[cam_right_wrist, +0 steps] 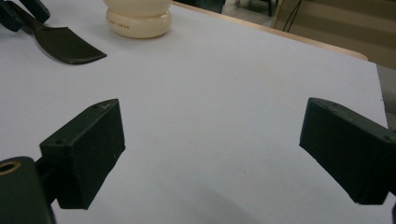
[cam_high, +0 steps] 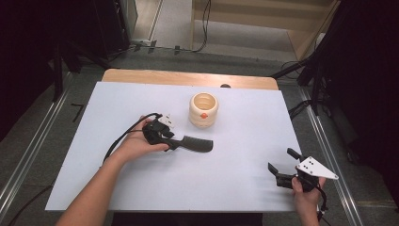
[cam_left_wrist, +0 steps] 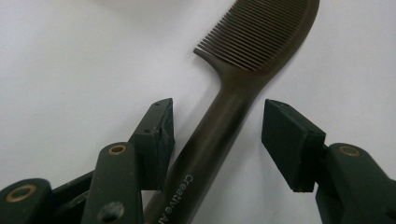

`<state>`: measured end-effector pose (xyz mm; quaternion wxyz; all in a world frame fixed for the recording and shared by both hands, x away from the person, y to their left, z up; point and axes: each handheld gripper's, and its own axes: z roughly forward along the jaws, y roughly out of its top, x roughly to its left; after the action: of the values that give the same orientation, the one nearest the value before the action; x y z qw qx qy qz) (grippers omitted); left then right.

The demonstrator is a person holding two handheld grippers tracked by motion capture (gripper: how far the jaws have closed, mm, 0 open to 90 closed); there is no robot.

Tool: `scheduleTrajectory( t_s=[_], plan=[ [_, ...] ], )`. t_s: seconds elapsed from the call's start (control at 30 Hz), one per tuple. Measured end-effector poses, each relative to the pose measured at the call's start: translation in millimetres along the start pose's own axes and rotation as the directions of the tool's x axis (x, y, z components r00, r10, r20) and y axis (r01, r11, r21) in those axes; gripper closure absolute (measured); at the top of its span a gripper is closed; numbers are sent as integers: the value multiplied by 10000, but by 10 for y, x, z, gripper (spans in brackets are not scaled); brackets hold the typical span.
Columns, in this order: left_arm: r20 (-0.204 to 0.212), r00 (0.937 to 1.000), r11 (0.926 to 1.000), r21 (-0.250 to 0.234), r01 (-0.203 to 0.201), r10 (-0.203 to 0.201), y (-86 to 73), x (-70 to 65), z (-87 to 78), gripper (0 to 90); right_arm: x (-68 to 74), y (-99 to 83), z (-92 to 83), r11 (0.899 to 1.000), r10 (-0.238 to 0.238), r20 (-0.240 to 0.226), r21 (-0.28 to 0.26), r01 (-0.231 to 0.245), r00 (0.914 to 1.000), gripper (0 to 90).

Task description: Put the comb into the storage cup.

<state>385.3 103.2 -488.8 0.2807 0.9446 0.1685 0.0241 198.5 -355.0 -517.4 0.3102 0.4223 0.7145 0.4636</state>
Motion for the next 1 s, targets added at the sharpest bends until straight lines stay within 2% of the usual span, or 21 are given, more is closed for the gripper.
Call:
scheduleTrajectory(
  t_s=[0.13,0.17,0.2,0.23,0.27,0.3,0.33,0.57,0.8,1.0],
  plan=[
    [-161,9996,9997,69,-220,221,-4,-16,-9,532,-1,0,1,10000,6,1,-16,-6,10000,51],
    [-127,9990,9991,88,-419,421,-11,-30,-16,570,1,-1,0,10000,21,-1,-1,-21,10000,52],
    [-127,9990,9991,88,-419,421,-11,-30,-16,608,1,0,2,10000,11,0,-11,-11,10000,52],
    [-42,9978,9977,156,-661,662,-21,-44,-29,656,1,0,2,10000,11,4,-7,-11,10000,51],
    [76,9972,9970,176,-748,746,-25,-52,-33,709,3,0,2,10000,27,17,8,-27,10000,52],
    [76,9972,9970,176,-748,746,-25,-52,-33,719,3,0,2,10000,27,17,8,-27,10000,52],
    [10,9950,9948,185,-1001,1001,-30,-72,-35,719,2,0,2,10000,35,25,-3,-35,10000,52],
    [79,9959,9958,122,-902,902,-42,-94,-46,722,2,0,3,10000,31,54,2,-31,10000,52],
    [118,9981,9963,-622,-589,598,-136,-144,-100,723,5,2,5,10000,3,59,7,-3,10000,52],
    [98,9973,9931,-935,-713,725,-158,-205,-165,723,16,9,6,10000,-66,74,-7,66,10000,52]
  ],
)
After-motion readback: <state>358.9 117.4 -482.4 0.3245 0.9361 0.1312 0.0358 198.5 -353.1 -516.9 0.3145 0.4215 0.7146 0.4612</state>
